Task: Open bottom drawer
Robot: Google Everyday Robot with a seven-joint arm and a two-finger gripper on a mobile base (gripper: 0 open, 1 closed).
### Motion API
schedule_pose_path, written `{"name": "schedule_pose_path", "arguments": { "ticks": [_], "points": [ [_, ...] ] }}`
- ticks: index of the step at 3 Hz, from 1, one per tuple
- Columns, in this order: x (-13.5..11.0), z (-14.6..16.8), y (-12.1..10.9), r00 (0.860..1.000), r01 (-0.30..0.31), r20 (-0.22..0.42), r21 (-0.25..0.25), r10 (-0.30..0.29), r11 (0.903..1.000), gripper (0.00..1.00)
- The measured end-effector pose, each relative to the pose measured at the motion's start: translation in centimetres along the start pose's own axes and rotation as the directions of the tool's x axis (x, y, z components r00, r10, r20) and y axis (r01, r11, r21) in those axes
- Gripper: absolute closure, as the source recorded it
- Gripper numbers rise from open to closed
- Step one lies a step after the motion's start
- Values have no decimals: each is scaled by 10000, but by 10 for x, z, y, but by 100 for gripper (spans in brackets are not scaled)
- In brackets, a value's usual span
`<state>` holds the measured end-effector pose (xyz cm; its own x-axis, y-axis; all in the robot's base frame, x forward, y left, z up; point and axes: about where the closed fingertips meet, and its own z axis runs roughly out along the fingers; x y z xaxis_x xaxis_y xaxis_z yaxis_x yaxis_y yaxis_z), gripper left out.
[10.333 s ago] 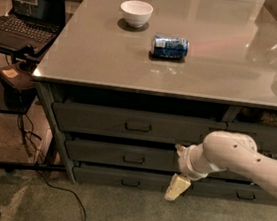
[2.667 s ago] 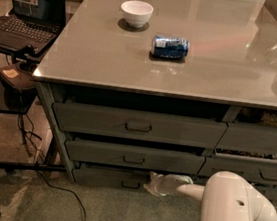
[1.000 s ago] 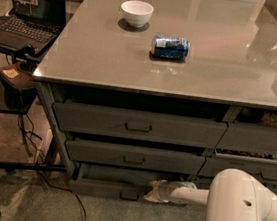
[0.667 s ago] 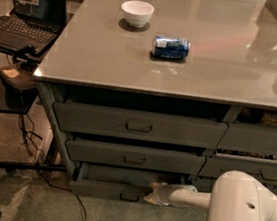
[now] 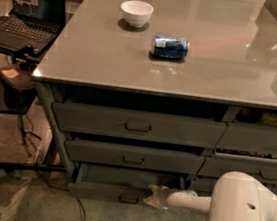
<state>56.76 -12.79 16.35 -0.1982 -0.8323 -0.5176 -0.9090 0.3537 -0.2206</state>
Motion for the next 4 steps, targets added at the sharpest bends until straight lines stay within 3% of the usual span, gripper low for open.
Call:
{"name": "schedule_pose_path", "arguments": {
  "ticks": [4],
  "points": [
    [-1,-9,7,9994,-328,-92,-64,327,9994,100]
  ]
}}
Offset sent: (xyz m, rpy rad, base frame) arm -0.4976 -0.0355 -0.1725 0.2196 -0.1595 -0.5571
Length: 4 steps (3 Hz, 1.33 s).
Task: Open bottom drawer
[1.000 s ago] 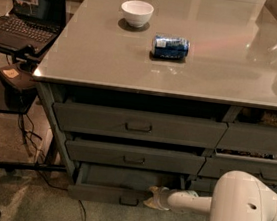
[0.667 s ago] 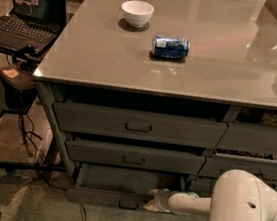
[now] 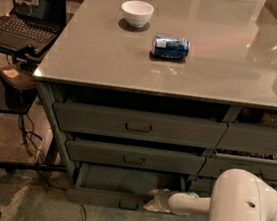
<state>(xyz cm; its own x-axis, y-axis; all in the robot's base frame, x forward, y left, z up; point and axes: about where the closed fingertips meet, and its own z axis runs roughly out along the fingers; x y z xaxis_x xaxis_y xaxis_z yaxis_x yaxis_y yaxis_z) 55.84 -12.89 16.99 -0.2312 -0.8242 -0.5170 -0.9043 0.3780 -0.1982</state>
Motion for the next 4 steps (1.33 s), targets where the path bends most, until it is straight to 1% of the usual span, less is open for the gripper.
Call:
{"name": "schedule_pose_path", "arguments": {
  "ticks": [1,3,4],
  "points": [
    [4,-5,-1,9999,-96,-70,96,97,9999,100],
    [-1,-8,-4,9998,-181,-100,151,182,9997,100],
    [-1,-13,0,9995,-277,-126,310,281,9991,100]
  ]
}}
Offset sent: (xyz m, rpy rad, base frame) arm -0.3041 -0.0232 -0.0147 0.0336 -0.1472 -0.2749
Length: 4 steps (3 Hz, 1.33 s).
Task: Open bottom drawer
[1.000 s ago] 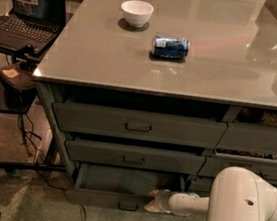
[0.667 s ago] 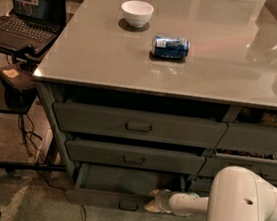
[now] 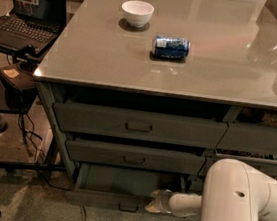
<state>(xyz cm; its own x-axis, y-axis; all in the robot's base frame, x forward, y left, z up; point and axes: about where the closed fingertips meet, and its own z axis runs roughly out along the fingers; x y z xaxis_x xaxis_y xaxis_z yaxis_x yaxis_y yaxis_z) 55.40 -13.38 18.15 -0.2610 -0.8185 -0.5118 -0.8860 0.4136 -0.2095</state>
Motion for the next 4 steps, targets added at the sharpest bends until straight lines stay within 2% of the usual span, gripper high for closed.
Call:
{"name": "schedule_pose_path", "arguments": {
  "ticks": [1,2,3,4],
  "points": [
    [0,0,0,10000,3,0,-4,-3,10000,100],
    [13,-3,20,9997,238,18,-79,-238,9997,100],
    [11,-6,19,9997,238,18,-79,-238,9997,100],
    [16,-11,33,9997,219,111,35,-219,9998,100]
  ]
}}
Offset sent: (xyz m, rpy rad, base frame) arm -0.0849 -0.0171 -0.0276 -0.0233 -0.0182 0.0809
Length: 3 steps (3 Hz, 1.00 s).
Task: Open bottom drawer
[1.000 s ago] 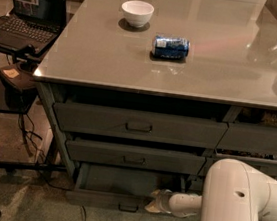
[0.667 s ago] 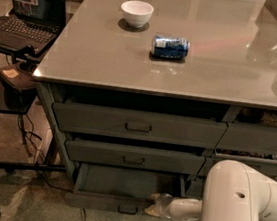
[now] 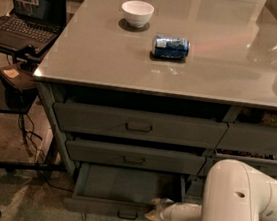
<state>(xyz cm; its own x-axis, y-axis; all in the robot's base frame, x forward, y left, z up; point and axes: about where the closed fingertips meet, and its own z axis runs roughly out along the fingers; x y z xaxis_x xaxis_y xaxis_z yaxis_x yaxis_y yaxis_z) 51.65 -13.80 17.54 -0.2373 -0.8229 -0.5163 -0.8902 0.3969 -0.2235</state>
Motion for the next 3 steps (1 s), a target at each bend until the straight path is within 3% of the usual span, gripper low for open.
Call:
{"name": "schedule_pose_path", "arguments": {
  "ticks": [3],
  "points": [
    [5,-5,16,9999,34,117,79,-35,10000,100]
  ]
}}
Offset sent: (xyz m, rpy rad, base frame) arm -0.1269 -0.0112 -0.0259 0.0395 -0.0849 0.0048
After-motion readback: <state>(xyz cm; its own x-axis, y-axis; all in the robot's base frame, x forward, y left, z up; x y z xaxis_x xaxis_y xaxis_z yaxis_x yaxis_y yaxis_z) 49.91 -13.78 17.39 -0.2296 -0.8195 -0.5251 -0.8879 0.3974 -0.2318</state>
